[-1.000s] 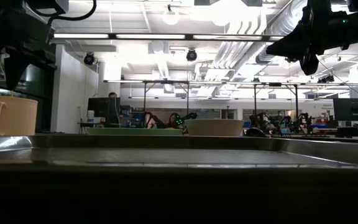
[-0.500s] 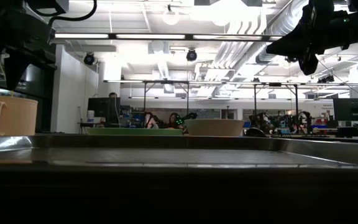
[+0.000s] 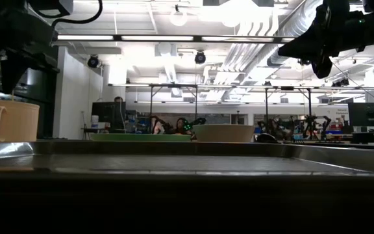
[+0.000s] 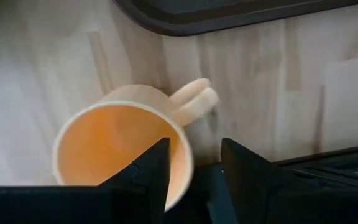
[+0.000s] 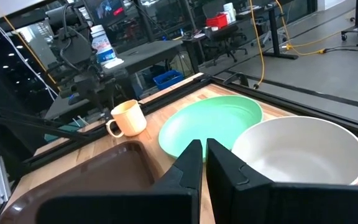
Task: Set up tray
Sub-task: Put the orange mug on the black serving tray
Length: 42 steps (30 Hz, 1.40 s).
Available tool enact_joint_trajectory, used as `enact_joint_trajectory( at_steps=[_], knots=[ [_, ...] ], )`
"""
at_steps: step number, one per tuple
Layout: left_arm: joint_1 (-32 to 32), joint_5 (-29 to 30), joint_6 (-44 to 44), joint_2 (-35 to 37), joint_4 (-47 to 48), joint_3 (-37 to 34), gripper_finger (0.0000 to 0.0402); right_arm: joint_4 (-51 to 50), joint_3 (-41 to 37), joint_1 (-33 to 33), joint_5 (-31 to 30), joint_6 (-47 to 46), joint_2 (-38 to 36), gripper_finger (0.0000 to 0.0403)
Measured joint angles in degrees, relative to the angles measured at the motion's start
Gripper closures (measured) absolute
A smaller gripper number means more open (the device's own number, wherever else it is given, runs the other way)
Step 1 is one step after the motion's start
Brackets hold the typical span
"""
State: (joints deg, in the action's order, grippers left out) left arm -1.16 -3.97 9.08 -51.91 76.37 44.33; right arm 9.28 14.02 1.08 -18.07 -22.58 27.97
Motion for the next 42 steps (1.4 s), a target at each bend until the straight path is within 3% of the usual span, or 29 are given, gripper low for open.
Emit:
enact_joint_trajectory(
  at_steps=[15,32,42],
  knots=[
    [0.0,1.3,-1.1,-0.5,0.8,0.0,0.0272,0.0,0.0,0.0,0.3,-0.1,0.0,0.0402],
    [0.0,-0.3,-13.0,-0.1,1.0,-0.1,0.0273,0.0,0.0,0.0,2.1,0.0,0.0,0.0402],
    [0.0,0.0,-9.3,-0.4,0.6,-0.1,0.0273,0.0,0.0,0.0,2.1,0.1,0.0,0.0402]
  ],
)
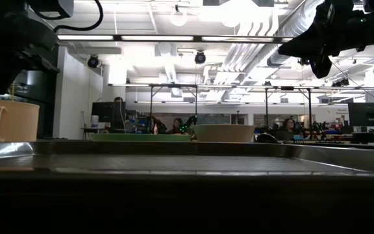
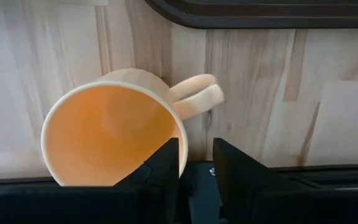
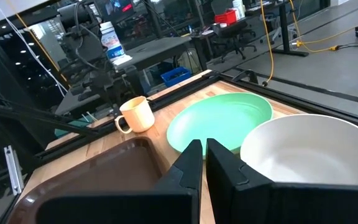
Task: Set up tray
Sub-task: Put the orange mug on the black serving tray
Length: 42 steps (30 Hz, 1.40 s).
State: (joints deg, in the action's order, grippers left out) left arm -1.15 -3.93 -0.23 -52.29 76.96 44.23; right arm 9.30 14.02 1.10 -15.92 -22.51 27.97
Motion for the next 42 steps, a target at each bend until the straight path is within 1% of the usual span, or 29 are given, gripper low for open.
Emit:
enact_joint_trajectory(
  at_steps=[6,10,15,18,23,25,29,32,34,36,37,39,42],
  knots=[
    [0.0,0.5,1.4,0.0,-0.1,0.0,0.0273,0.0,0.0,0.0,0.0,0.0,0.0,0.0402],
    [0.0,2.9,1.7,0.0,-0.1,0.0,0.0273,0.0,0.0,0.0,0.0,0.0,0.0,0.0402],
    [0.0,3.8,1.1,0.0,-0.5,0.0,0.0273,0.0,0.0,0.0,0.0,0.0,0.0,0.0402],
    [0.0,2.5,-1.5,-0.1,-2.0,-0.1,0.0273,0.0,0.0,0.0,0.0,0.0,0.0,0.0402],
    [0.0,-1.6,-3.7,-0.4,-6.4,-0.1,0.0273,0.0,0.0,0.0,0.0,0.0,0.0,0.0402],
    [0.0,-3.6,-5.9,-0.4,-7.2,-0.1,0.0273,0.0,0.0,0.0,0.0,-0.1,0.0,0.0402],
    [-0.8,-9.8,-12.6,-0.4,-7.0,-0.1,0.0273,0.0,0.0,0.0,0.0,-0.1,0.0,0.0402],
    [-4.4,-13.3,-21.0,-0.4,-8.0,-0.1,0.0273,-0.1,0.0,0.0,0.0,-0.1,0.0,0.0402],
    [-8.0,-13.7,-27.5,-0.4,-10.3,-0.1,0.0273,-0.2,0.0,0.0,0.0,0.0,0.0,0.0402],
    [-11.9,-12.6,-34.1,-0.4,-13.7,-0.1,0.0273,-0.3,0.0,0.0,0.0,0.0,0.0,0.0402],
    [-13.8,-11.0,-37.2,-0.4,-15.3,-0.1,0.0273,-0.4,0.0,0.0,0.0,0.0,0.0,0.0402],
    [-17.5,-7.3,-42.7,-0.4,-17.5,0.0,0.0273,-0.4,0.0,0.0,0.0,0.0,0.0,0.0402],
    [-22.5,-1.5,-52.4,-1.4,-17.7,0.0,0.0273,-0.4,0.0,0.0,0.0,0.0,0.0,0.0402]
  ],
)
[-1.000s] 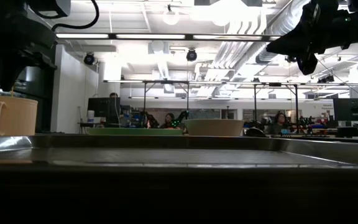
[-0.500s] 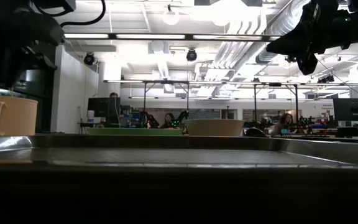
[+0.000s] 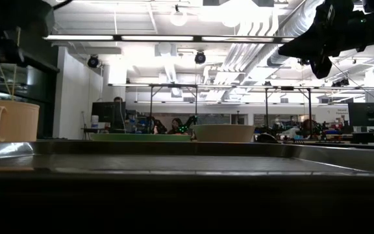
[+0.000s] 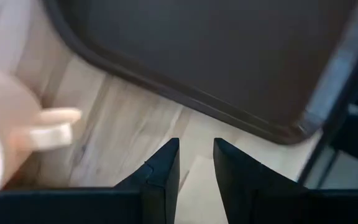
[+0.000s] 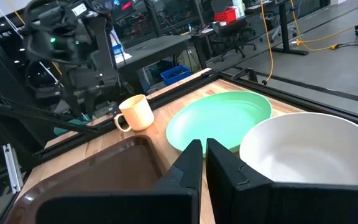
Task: Set up tray
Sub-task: Put the orange mug on the black serving tray
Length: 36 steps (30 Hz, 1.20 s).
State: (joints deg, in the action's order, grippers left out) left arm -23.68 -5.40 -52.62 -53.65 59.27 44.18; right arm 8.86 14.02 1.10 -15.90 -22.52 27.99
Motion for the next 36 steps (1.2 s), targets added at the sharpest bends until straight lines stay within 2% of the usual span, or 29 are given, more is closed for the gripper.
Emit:
enact_joint_trajectory(
  at_steps=[4,9,15,18,24,29,36],
  knots=[
    [-6.4,5.2,-9.8,-2.8,0.2,0.0,0.0273,0.0,0.0,0.0,0.0,0.0,0.0,0.0402],
    [-12.1,9.2,-19.4,-9.7,0.3,0.0,0.0273,0.0,0.0,0.0,0.0,0.0,0.0,0.0402],
    [-17.8,21.5,-32.4,-17.6,0.2,0.0,0.0273,0.0,0.0,0.0,0.6,0.0,0.0,0.0402],
    [-20.1,24.3,-37.7,-19.6,0.2,0.0,0.0273,0.0,0.0,0.0,2.1,0.0,0.0,0.0402],
    [-26.3,26.2,-42.9,-21.3,1.8,0.0,0.0273,0.0,0.0,0.0,2.8,0.0,0.0,0.0402],
    [-32.0,33.1,-50.4,-21.7,4.7,0.0,0.0273,-0.1,0.0,0.0,4.6,0.0,0.0,0.0402],
    [-33.4,34.1,-50.7,-21.7,4.6,0.0,0.0273,-0.2,0.0,0.0,8.5,0.5,0.0,0.0402]
  ],
)
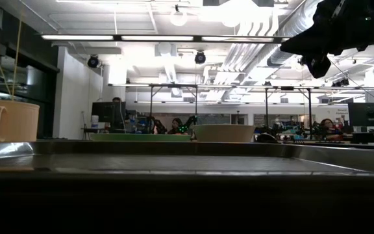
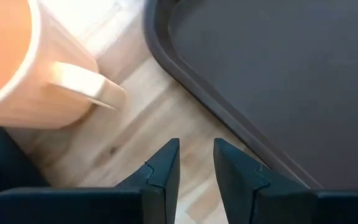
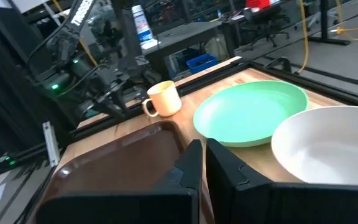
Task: Set up tray
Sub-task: Put the orange mug on the black serving tray
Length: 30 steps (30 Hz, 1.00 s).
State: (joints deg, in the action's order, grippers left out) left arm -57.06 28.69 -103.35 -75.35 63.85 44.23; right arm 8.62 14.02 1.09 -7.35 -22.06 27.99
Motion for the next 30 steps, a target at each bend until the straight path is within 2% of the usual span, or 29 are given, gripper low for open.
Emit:
enact_joint_trajectory(
  at_steps=[7,15,21,30],
  knots=[
    [0.1,3.4,-0.4,-0.5,4.2,0.0,0.0273,0.0,0.0,0.0,2.2,1.5,0.0,0.0402],
    [0.3,3.3,0.0,-6.6,0.9,0.0,0.0273,-0.2,0.0,0.0,2.2,2.0,0.0,0.0402],
    [1.3,0.5,0.0,-7.8,2.2,0.0,0.0273,-0.2,0.0,0.0,2.2,1.7,0.0,0.0402],
    [6.5,1.8,0.0,-7.8,8.5,0.0,0.0273,-0.2,0.0,0.0,2.2,1.6,0.0,0.0402]
  ],
)
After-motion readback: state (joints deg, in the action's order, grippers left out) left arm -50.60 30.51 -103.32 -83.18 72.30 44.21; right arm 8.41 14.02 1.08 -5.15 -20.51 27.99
